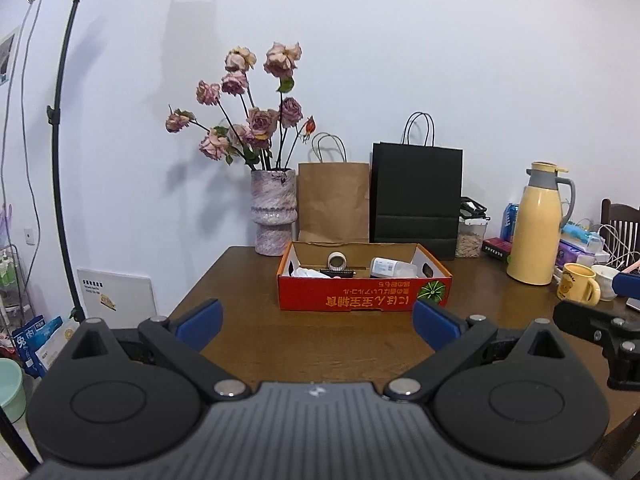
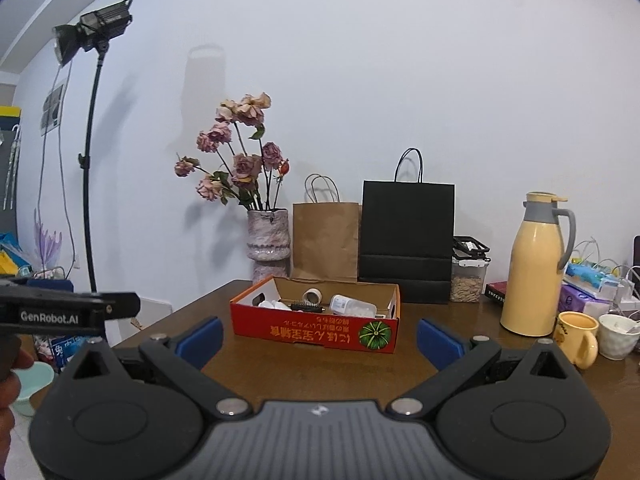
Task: Organize rigid objects
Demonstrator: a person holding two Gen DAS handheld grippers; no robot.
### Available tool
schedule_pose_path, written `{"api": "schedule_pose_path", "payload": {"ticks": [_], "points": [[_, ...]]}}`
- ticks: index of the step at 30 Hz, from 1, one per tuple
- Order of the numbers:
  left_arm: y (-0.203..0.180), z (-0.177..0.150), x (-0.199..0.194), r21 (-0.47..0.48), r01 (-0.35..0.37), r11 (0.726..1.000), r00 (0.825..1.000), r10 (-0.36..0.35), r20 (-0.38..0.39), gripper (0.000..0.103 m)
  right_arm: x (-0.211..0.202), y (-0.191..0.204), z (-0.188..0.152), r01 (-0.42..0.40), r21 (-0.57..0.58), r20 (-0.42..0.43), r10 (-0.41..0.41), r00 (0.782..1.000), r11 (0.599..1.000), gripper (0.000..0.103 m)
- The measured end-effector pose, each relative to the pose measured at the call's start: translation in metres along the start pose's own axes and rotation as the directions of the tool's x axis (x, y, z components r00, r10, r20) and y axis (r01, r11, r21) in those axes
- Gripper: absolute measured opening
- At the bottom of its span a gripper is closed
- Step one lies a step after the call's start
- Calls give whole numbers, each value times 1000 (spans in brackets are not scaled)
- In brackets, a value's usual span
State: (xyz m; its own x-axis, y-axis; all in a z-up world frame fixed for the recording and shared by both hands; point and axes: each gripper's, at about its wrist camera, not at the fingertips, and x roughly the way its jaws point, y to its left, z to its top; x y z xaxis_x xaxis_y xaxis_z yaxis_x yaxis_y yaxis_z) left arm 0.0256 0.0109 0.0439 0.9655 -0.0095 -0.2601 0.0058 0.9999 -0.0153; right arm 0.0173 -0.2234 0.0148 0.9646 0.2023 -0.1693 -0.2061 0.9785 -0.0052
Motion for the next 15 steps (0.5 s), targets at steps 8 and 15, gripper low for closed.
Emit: {"api": "schedule_pose_path", "payload": {"ticks": [8,15], "points": [[-10,-10,-30,13,26,1000,1000,-27,14,103,-38,-1,-3,15,2,8,-15,1000,1000,103],[-12,-12,-34,19,26,999,999,-27,25,103,-38,-7,-4,29,23,5,-29,1000,999,103]]}}
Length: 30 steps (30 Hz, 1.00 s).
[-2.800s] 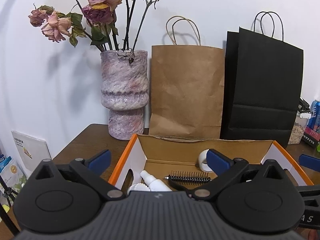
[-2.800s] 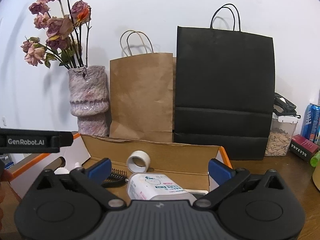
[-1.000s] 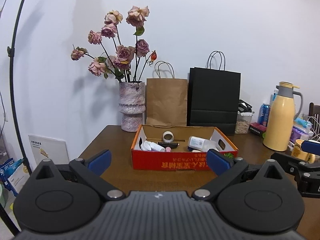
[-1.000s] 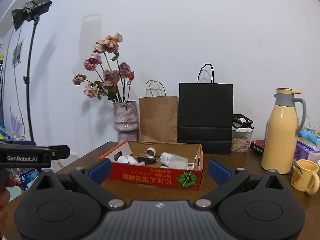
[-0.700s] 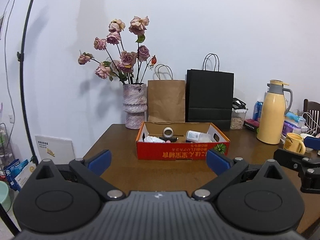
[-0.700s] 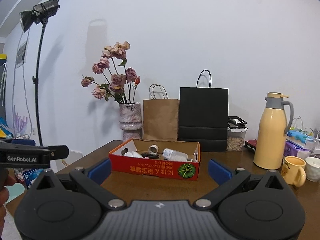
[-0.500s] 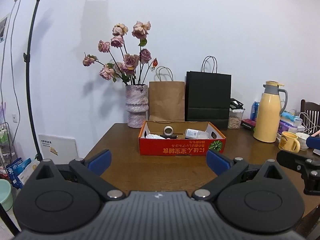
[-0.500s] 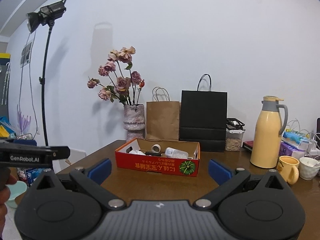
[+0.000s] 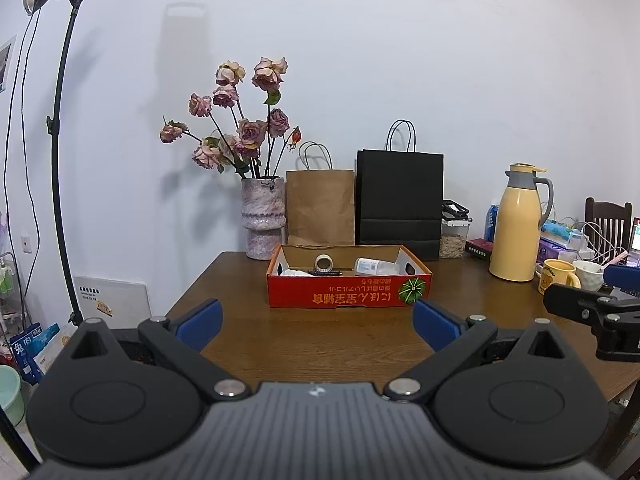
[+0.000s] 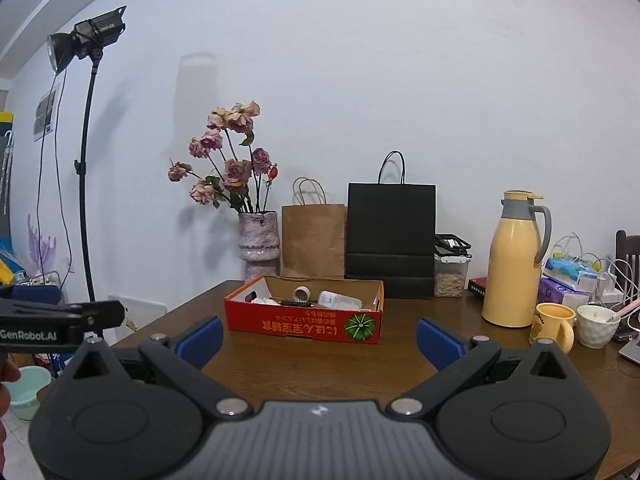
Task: Organize rigid objects
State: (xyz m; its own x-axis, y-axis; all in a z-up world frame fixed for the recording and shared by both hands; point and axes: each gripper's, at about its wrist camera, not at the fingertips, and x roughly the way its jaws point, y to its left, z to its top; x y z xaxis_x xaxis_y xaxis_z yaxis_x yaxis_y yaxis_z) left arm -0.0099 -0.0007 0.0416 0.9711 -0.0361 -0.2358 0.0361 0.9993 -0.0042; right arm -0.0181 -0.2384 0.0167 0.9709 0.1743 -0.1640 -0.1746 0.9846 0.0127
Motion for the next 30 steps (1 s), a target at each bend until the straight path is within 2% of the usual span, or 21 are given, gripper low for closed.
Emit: {"api": "schedule_pose_path", "payload": {"ticks": [30], "points": [[0,-1,2,-7,-3,1000,1000,3,-10,103,4,3,-1,-5,-8,-11,5,1000,1000,103]]}}
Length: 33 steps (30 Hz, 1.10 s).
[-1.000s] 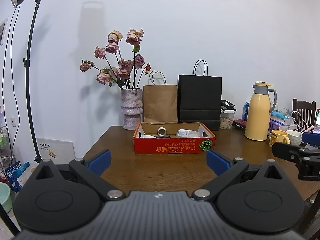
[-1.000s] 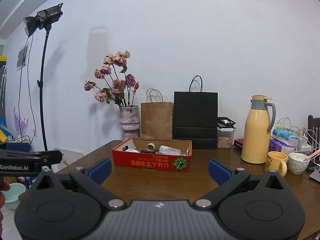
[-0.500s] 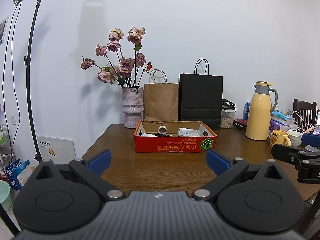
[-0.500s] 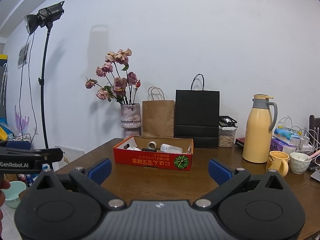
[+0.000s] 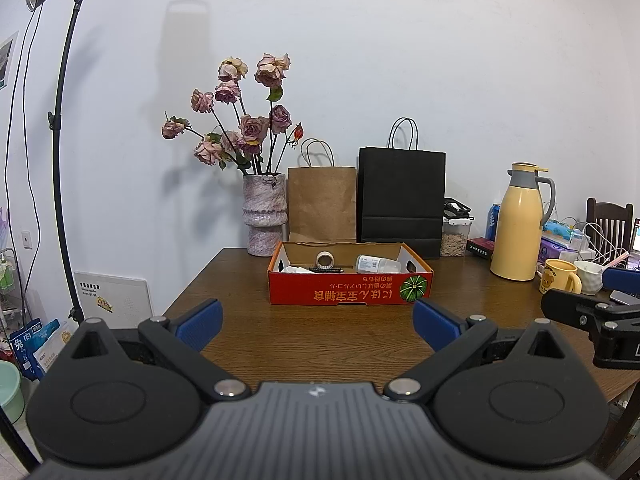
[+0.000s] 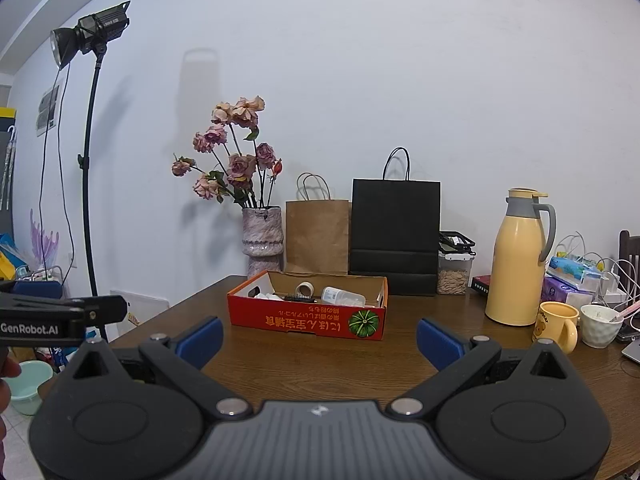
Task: Organize rigid objects
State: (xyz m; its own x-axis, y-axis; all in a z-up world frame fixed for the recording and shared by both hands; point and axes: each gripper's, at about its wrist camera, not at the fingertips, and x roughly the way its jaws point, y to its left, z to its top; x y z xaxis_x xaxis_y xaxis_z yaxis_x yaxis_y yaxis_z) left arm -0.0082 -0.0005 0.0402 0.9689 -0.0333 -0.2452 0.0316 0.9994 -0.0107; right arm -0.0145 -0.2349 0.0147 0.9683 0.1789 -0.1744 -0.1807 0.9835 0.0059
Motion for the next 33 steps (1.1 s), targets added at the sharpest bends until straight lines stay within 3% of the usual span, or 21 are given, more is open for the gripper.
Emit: {"api": "schedule_pose_path", "payload": {"ticks": [33], "points": [[-1,-2,-1,5,4,1000,1000,-4,4,103,0,4,-2,-2,-4,-3,2,1000,1000,103]]}}
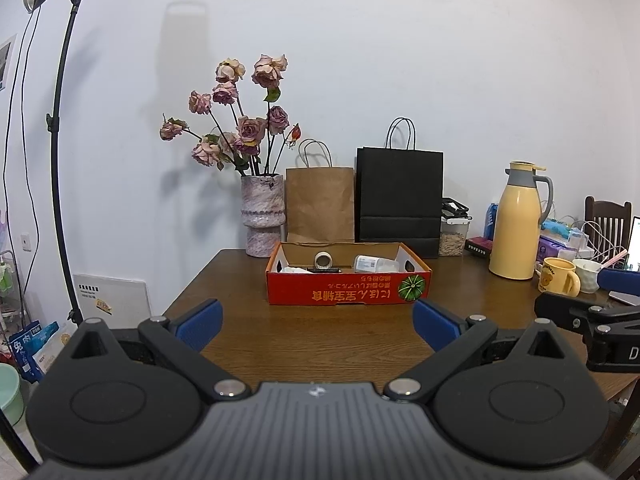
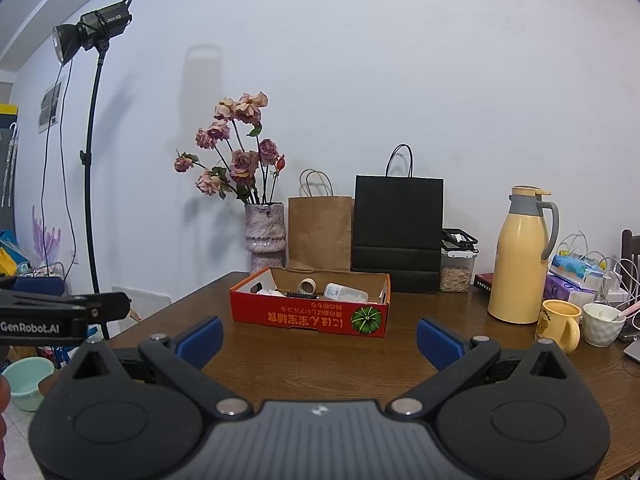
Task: Organize rigid objects
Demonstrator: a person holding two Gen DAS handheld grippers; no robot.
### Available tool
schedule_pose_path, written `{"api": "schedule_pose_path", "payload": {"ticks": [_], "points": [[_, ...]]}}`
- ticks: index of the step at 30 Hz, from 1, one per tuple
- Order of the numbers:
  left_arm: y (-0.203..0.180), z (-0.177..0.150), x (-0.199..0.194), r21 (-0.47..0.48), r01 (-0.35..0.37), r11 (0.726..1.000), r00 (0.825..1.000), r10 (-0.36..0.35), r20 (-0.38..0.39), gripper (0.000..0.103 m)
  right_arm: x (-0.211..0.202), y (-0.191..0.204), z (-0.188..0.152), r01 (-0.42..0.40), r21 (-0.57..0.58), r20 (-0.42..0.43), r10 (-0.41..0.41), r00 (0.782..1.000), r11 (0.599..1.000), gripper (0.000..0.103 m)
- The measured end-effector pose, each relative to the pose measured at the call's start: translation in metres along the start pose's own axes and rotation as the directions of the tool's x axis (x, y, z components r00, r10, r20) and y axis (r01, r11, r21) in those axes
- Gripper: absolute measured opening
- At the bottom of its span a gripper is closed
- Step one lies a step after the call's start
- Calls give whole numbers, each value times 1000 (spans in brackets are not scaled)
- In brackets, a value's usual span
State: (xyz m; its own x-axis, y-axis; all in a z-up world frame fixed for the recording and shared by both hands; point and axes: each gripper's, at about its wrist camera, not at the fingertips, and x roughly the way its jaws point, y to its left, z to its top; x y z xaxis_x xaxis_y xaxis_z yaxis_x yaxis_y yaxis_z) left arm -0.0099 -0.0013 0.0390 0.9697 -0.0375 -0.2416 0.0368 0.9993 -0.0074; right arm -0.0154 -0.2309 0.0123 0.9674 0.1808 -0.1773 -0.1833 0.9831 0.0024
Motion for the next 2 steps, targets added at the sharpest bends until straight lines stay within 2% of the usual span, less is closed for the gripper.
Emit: {"api": "schedule_pose_path", "payload": {"ticks": [2], "points": [[0,0,0,0,-2,1000,1000,2,-2,103,0,1,-2,-1,0,-2,1,1000,1000,103]]}}
